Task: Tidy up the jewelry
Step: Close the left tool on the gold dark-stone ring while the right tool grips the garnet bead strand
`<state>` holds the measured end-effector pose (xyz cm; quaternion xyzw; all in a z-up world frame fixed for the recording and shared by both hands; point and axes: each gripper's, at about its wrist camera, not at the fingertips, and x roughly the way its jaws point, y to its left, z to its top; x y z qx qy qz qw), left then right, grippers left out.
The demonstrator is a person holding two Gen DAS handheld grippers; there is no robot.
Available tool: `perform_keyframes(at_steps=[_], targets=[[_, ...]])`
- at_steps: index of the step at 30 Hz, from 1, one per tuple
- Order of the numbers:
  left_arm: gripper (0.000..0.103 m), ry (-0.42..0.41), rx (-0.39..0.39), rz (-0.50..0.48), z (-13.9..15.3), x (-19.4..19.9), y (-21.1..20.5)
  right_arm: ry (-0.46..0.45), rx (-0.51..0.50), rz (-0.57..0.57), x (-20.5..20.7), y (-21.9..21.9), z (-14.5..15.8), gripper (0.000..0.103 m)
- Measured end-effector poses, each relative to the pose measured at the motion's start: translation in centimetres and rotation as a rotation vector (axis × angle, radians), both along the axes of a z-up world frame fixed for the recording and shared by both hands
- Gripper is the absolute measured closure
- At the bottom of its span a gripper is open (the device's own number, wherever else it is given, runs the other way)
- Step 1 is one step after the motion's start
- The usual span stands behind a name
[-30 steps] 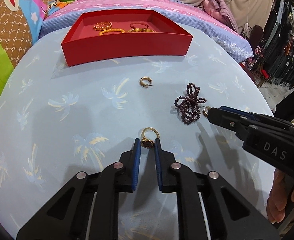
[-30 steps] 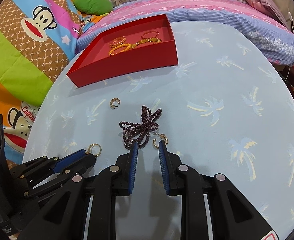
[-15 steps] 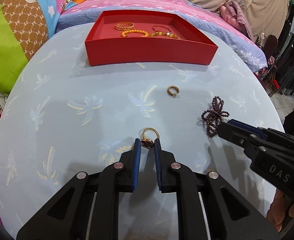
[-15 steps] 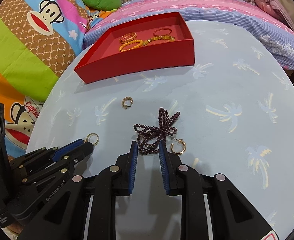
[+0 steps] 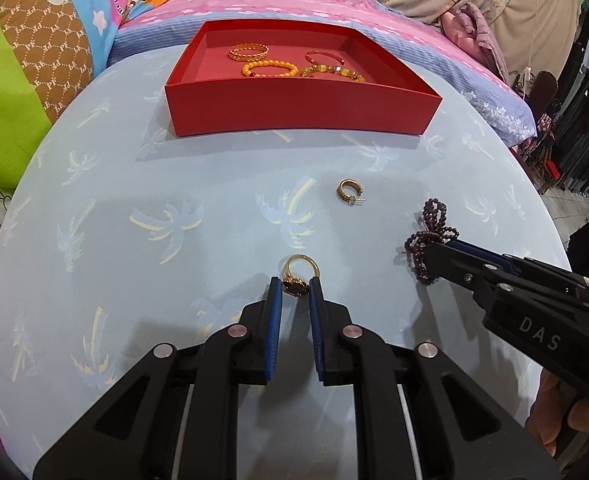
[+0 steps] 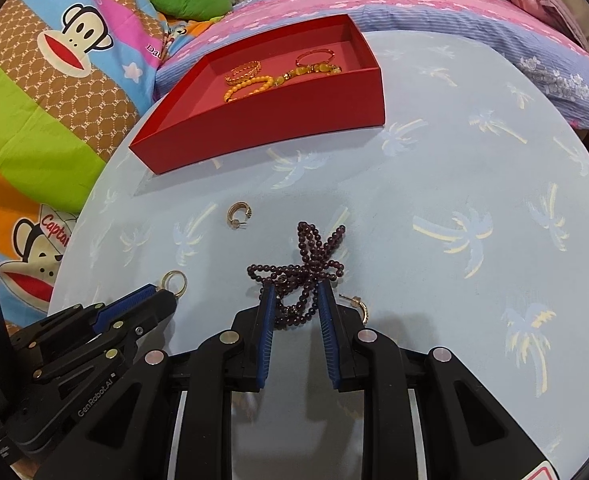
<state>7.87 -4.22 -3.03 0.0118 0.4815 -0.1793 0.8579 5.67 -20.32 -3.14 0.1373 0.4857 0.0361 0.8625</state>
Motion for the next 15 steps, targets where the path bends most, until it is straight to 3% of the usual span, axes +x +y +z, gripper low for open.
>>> perform_keyframes(at_steps=[11, 15], targets=[[0.09, 0.009, -0.011, 0.001, 0.06, 0.38, -0.09, -0.011, -0.005, 0.001, 0.51, -0.18, 0.03, 0.097], [0.09, 0.009, -0.017, 0.002, 0.2, 0.37, -0.04, -0.024, -0.004, 0.0, 0.31, -0.23, 0.58, 0.097]])
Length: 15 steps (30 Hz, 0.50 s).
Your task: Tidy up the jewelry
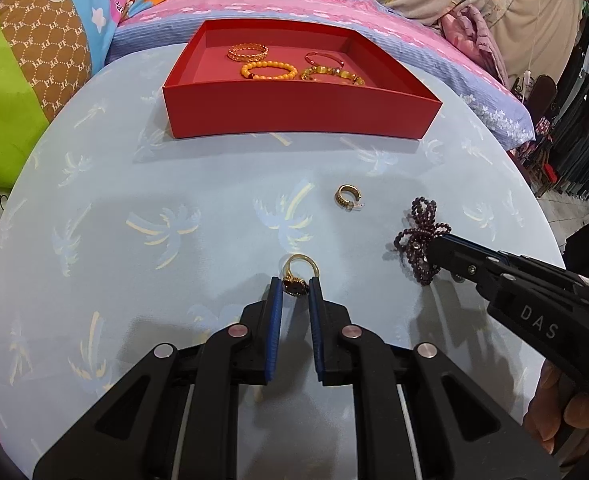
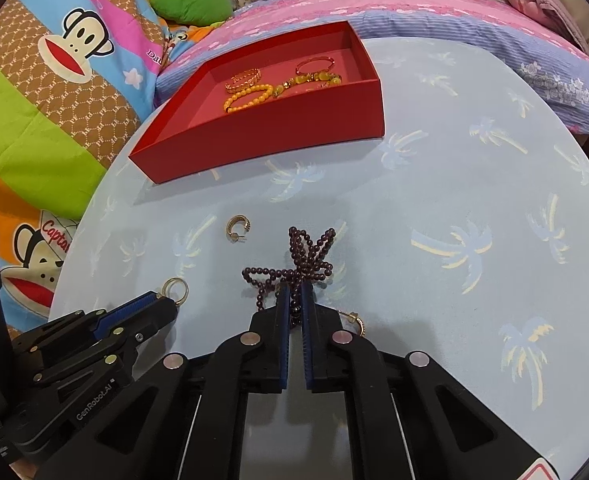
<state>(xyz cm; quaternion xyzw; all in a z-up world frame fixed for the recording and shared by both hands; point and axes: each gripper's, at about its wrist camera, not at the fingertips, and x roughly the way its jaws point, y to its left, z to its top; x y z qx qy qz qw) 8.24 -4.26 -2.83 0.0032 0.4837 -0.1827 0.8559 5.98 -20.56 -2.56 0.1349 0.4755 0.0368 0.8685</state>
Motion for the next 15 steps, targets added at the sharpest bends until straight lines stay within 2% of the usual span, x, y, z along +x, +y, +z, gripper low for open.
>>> perform_keyframes(at_steps=[1, 2, 9, 13, 14, 15], targets=[[0.098, -0.002, -0.002, -0.001, 0.1, 0.0, 0.0, -0.003, 0.0, 0.0, -0.1, 0.0, 0.1, 0.097], [0.101, -0.001, -0.006, -0.004, 0.2, -0.1, 0.0, -0.009, 0.002, -0.001, -0.2, 0.0, 0.3, 0.097], [0.101, -0.011, -0.018, 0.002, 0.7, -0.4, 0.4, -0.04, -0.004, 0.01, -0.7, 0.4, 1.5, 0.098], [0.098, -0.003, -0.017, 0.004, 0.5, -0.6, 0.6, -0.04, -0.001, 0.008, -1.1, 0.3, 1.6, 0.098], [0.095, -0.006, -0.009, 0.004, 0.4, -0.6, 0.7, -0.04, -0.001, 0.008, -1.2, 0.3, 1.6, 0.098], [0.086, -0.012, -0.005, 0.004, 0.4, -0.6, 0.6, -0.039, -0.002, 0.009, -1.2, 0.2, 1.5, 0.098]])
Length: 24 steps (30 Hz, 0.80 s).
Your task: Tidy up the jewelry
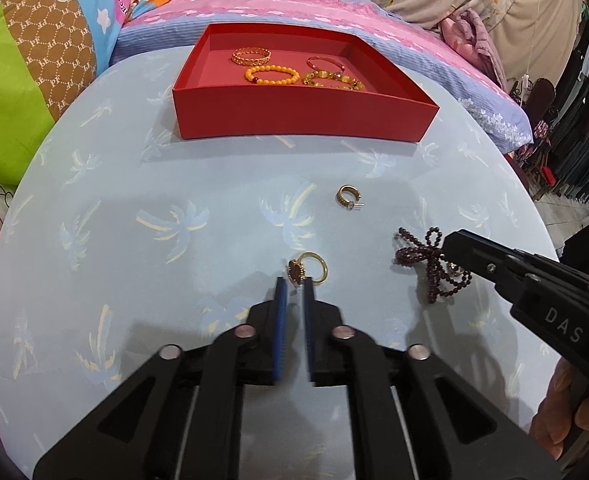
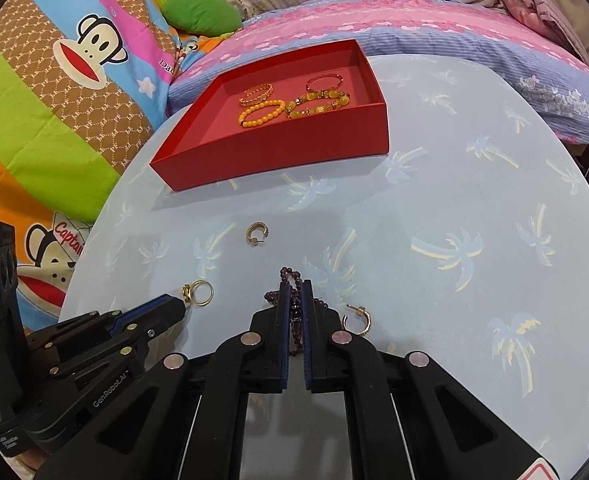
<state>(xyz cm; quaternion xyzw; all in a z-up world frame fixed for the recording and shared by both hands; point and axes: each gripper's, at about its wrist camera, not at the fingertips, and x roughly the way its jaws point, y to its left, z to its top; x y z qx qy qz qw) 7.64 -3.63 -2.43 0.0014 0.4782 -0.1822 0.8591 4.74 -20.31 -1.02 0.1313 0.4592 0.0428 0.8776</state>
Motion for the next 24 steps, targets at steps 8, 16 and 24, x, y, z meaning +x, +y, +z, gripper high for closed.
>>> perform_keyframes(at_steps=[8, 16, 24], targets=[[0.056, -0.086, 0.025, -0.076, 0.2, 1.0, -0.8, 0.031, 0.001, -0.008, -0.6, -0.3, -1.1, 0.098], [0.07, -0.063, 0.019, -0.114, -0.8, 0.4, -1.5, 0.049, 0.015, -0.012, -1.3, -0.2, -1.3, 0.098], [0.07, -0.04, -0.006, -0.085, -0.7, -0.4, -1.2, 0.072, 0.041, -0.017, -1.7, -0.2, -1.8, 0.098]])
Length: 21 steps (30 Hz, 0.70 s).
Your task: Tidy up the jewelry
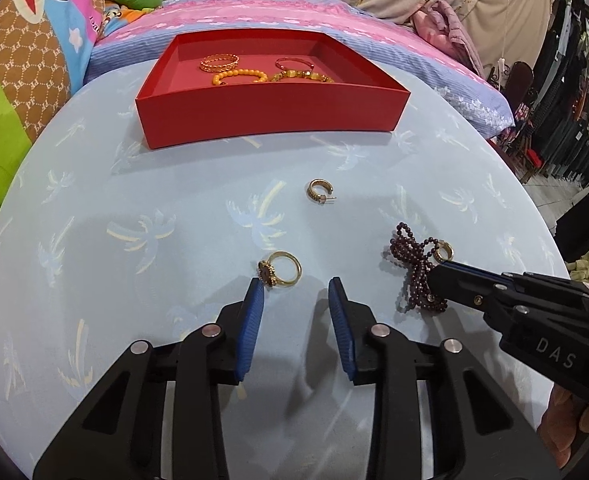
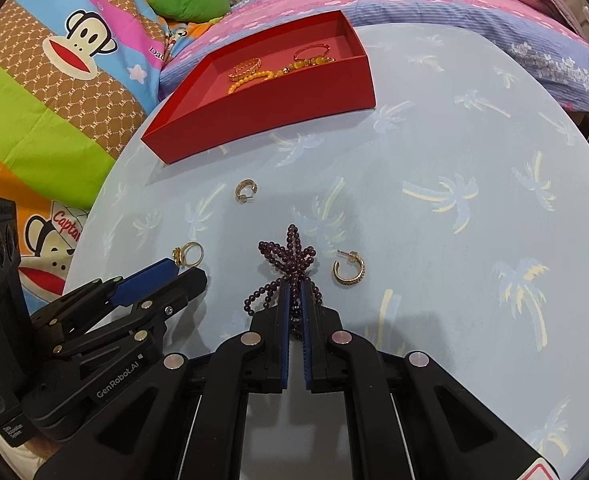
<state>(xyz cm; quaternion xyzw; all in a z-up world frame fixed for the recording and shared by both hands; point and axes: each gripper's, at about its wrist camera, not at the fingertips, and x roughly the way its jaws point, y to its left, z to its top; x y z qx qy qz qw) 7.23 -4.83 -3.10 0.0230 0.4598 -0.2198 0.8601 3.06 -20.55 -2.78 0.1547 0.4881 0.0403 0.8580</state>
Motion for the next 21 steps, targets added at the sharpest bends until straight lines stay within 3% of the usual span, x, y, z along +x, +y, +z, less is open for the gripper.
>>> perform_keyframes(at_steps=[5, 13, 21], targets=[[0.07, -0.017, 0.01, 0.029, 0.1, 1.1, 0.7, 0.003, 0.004, 0.005, 0.0, 0.1, 0.0, 0.098], [0.071, -0.029, -0.005, -0.067, -0.2, 0.9, -0.3, 0.008, 0.009, 0.009, 0.3, 0.3, -0.2, 0.098], [0.073, -0.006, -0.024, -0.054, -0.1, -0.4, -0.5, 0.011, 0.01, 0.008, 0.3, 0.2, -0.2, 0.098]])
